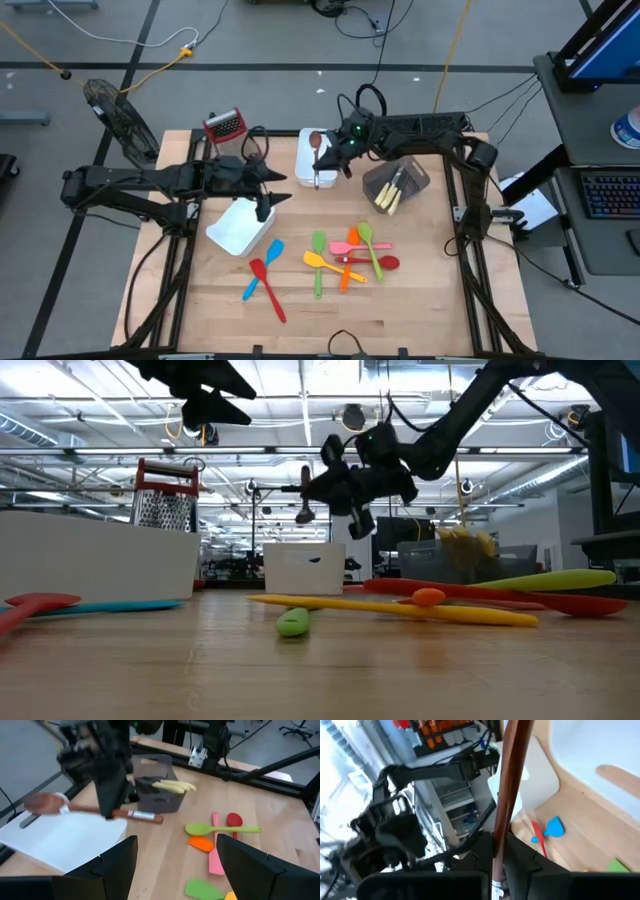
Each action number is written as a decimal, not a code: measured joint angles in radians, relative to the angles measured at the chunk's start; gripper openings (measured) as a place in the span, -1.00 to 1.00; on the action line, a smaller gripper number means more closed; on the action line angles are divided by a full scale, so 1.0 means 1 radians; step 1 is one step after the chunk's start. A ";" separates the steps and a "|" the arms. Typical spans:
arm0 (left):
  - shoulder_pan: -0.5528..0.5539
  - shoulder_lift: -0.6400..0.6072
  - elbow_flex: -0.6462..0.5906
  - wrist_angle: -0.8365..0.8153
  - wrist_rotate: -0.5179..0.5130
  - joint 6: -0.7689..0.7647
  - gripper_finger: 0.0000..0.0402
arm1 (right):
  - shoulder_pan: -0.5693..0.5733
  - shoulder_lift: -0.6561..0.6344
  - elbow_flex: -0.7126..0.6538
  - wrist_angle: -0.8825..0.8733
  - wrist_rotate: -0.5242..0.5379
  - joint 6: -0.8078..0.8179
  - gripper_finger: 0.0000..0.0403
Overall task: Pick & Place Kitchen Items
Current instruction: Put the brown serving spoon into the top white bin
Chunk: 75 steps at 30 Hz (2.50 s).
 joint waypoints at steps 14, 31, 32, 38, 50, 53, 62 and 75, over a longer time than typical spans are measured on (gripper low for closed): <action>0.003 0.003 0.001 0.001 0.008 0.067 0.36 | -0.063 0.057 -0.001 -0.002 0.002 0.131 -0.89; 0.009 0.003 0.001 0.059 0.007 0.170 0.36 | -0.085 0.059 -0.002 -0.007 -0.003 0.206 -0.81; 0.010 0.003 0.001 0.063 0.007 0.174 0.36 | -0.084 0.059 -0.002 -0.007 -0.004 0.211 -0.80; 0.017 0.003 0.001 0.066 0.008 0.181 0.36 | -0.080 0.059 -0.002 -0.008 -0.024 0.220 -0.79; 0.017 0.003 0.001 0.061 0.008 0.180 0.36 | -0.076 0.059 -0.002 -0.012 0.005 0.176 -0.79; 0.017 0.003 0.001 0.061 0.008 0.180 0.36 | -0.076 0.059 -0.002 -0.012 0.008 0.170 -0.79; 0.017 0.003 0.001 0.061 0.008 0.179 0.36 | -0.066 0.059 -0.002 -0.109 0.039 0.068 -0.55; 0.017 0.003 0.001 0.061 0.073 0.179 0.36 | -0.071 0.051 -0.002 -0.126 0.080 0.035 -0.33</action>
